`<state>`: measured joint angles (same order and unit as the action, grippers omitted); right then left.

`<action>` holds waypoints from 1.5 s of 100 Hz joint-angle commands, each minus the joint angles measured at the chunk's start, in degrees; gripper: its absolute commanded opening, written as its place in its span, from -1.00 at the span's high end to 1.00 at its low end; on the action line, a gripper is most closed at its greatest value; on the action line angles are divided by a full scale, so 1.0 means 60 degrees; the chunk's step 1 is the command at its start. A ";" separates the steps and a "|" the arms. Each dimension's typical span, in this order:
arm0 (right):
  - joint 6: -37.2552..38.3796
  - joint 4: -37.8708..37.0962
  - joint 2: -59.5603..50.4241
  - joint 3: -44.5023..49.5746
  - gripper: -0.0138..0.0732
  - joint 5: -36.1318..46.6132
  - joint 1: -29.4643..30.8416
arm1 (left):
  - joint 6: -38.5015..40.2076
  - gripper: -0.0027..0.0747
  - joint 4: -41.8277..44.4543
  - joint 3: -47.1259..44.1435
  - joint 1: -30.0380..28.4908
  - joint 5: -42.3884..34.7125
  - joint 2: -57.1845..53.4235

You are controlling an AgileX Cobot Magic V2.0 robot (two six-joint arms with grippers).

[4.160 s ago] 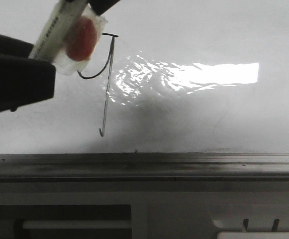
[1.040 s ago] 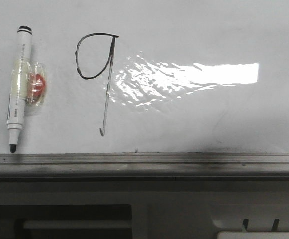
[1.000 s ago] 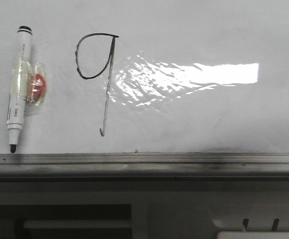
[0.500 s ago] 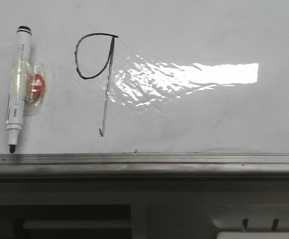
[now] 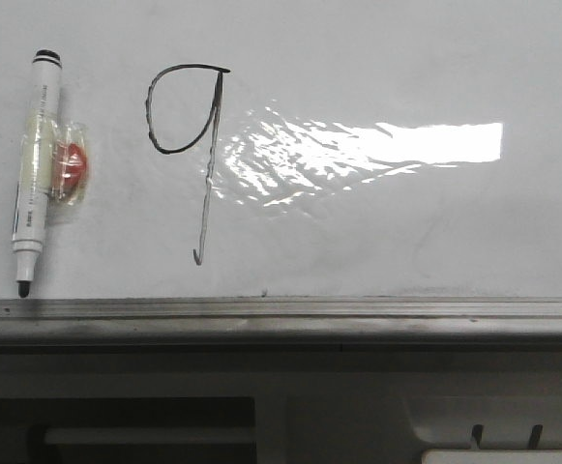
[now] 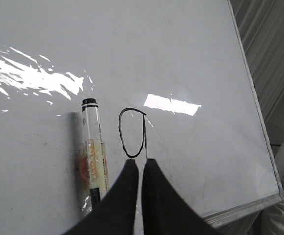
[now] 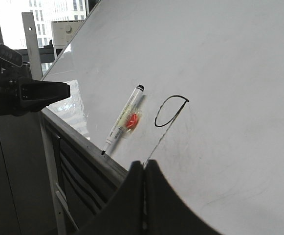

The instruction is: Write number 9 on whiteboard

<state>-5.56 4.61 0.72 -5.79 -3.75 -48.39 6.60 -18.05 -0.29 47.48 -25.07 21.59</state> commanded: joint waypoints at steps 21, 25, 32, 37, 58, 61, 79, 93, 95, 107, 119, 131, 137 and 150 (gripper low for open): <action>-0.0077 -0.0069 0.0089 -0.0255 0.84 0.0765 -0.0026 | 0.0048 0.98 0.0407 -0.0392 -0.0150 -0.0222 -0.0681; -0.0077 -0.0069 0.0089 -0.0255 0.84 0.0765 -0.0026 | 0.0048 0.98 0.0569 -0.0392 -0.0295 0.0279 -0.1050; -0.0077 -0.0069 0.0089 -0.0255 0.84 0.0765 -0.0026 | 0.0048 0.98 0.0838 -0.0392 -0.0706 0.0827 -0.1542; -0.0077 -0.0069 0.0089 -0.0255 0.84 0.0765 -0.0026 | 0.0048 0.98 0.0930 -0.0392 -0.1198 0.1301 -0.1774; -0.0077 -0.0069 0.0089 -0.0255 0.84 0.0765 -0.0026 | 0.0048 0.98 0.1484 -0.0392 -0.3652 0.3463 -0.3119; -0.0077 -0.0069 0.0089 -0.0255 0.84 0.0765 -0.0026 | 0.0048 0.98 0.1593 -0.0392 -0.3924 0.3655 -0.3202; -0.0077 -0.0069 0.0089 -0.0255 0.84 0.0765 -0.0026 | 0.0031 0.98 0.2610 -0.0392 -0.5410 0.4178 -0.3578; -0.0077 -0.0069 0.0089 -0.0255 0.84 0.0765 -0.0026 | -0.0203 0.98 0.2909 -0.0392 -0.6223 0.4458 -0.3910; -0.0077 -0.0069 0.0089 -0.0255 0.84 0.0765 -0.0026 | -0.0199 0.98 0.2925 -0.0392 -0.6340 0.4478 -0.3910; -0.0077 -0.0069 0.0089 -0.0255 0.84 0.0765 -0.0026 | -0.0199 0.98 0.2925 -0.0392 -0.7088 0.4651 -0.3910; -0.0077 -0.0069 0.0089 -0.0255 0.84 0.0765 -0.0026 | -0.0199 0.98 0.2908 -0.0392 -0.7844 0.5251 -0.3910; -0.0077 -0.0069 0.0089 -0.0255 0.84 0.0765 -0.0026 | -0.0199 0.98 0.2908 -0.0392 -0.8213 0.6319 -0.3910; -0.0077 -0.0069 0.0089 -0.0255 0.84 0.0765 -0.0026 | -0.0199 0.98 0.2908 -0.0392 -0.8272 0.6763 -0.3910; -0.0077 -0.0069 0.0089 -0.0255 0.84 0.0765 -0.0026 | -0.0199 0.98 0.2883 -0.0392 -0.8272 0.7005 -0.3910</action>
<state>-5.56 4.51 0.72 -5.79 -3.75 -48.39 5.54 -0.77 -0.29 -1.96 19.19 -0.28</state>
